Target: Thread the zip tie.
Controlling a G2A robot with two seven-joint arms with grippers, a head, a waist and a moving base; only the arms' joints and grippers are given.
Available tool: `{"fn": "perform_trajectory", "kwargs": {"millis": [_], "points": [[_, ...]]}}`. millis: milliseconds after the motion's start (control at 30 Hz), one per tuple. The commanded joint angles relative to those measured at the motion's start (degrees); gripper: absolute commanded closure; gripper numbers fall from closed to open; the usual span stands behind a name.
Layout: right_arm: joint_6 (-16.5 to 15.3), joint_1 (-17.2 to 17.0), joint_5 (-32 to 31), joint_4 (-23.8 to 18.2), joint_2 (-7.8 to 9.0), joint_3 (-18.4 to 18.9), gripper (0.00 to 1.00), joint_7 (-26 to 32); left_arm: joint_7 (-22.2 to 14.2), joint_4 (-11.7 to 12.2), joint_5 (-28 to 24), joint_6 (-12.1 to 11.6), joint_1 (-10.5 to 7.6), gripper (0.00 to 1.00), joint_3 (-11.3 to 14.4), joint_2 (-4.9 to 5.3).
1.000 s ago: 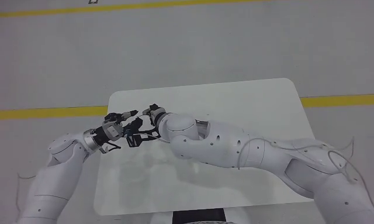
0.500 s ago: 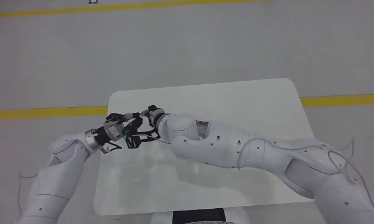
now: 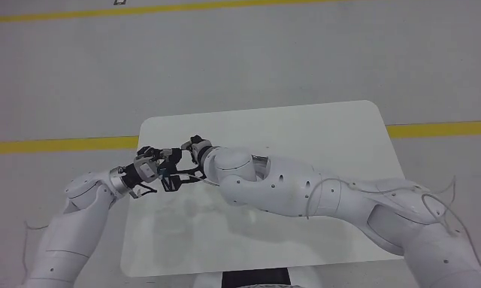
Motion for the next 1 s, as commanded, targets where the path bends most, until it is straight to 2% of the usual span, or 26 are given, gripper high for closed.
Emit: {"fn": "perform_trajectory", "kwargs": {"millis": [0, 67, 100, 133, 533, 667, 800, 833, 967], "points": [[0.0, 0.0, 0.0, -0.1, 0.04, 0.0, 0.72, 0.1, -0.1, -0.2, -0.1, 0.0, 0.13, 1.0, -0.1, 0.04], [0.0, 0.1, 0.0, -0.3, 0.09, 0.0, 0.5, 0.3, -0.2, -0.3, -0.2, -0.1, 0.31, 1.0, -0.3, 0.08], [0.0, 0.1, 0.0, -0.3, 0.11, 0.0, 0.18, 0.3, -0.3, -0.3, -0.2, -0.1, 0.39, 1.0, -0.4, 0.1], [0.0, 0.1, 0.0, -0.4, 0.12, 0.0, 0.02, 0.4, -0.3, -0.4, -0.3, -0.2, 0.46, 1.0, -0.4, 0.12], [0.0, 0.2, 0.0, -1.3, 0.51, 0.0, 0.0, 1.8, -1.3, -0.7, 0.7, -1.1, 1.3, 1.0, -1.7, 0.52], [0.0, 0.1, 0.0, -1.3, 1.72, 0.0, 0.0, 0.6, -2.9, -0.5, 2.7, -2.0, 1.5, 1.0, -2.9, 0.92], [0.0, -0.2, 0.0, -1.0, 3.73, 0.6, 0.0, -5.5, -4.4, -0.2, 3.5, -3.0, 1.51, 1.0, -4.1, 1.24], [0.0, -0.2, 0.0, -1.0, 3.73, 0.6, 0.0, -5.5, -4.6, -0.4, 4.5, -4.2, 1.42, 1.0, -4.4, 1.32], [0.0, -0.2, 0.0, -1.0, 3.73, 0.6, 0.0, -5.5, -4.6, -0.4, 4.5, -4.2, 1.42, 1.0, -4.4, 1.32]]}}
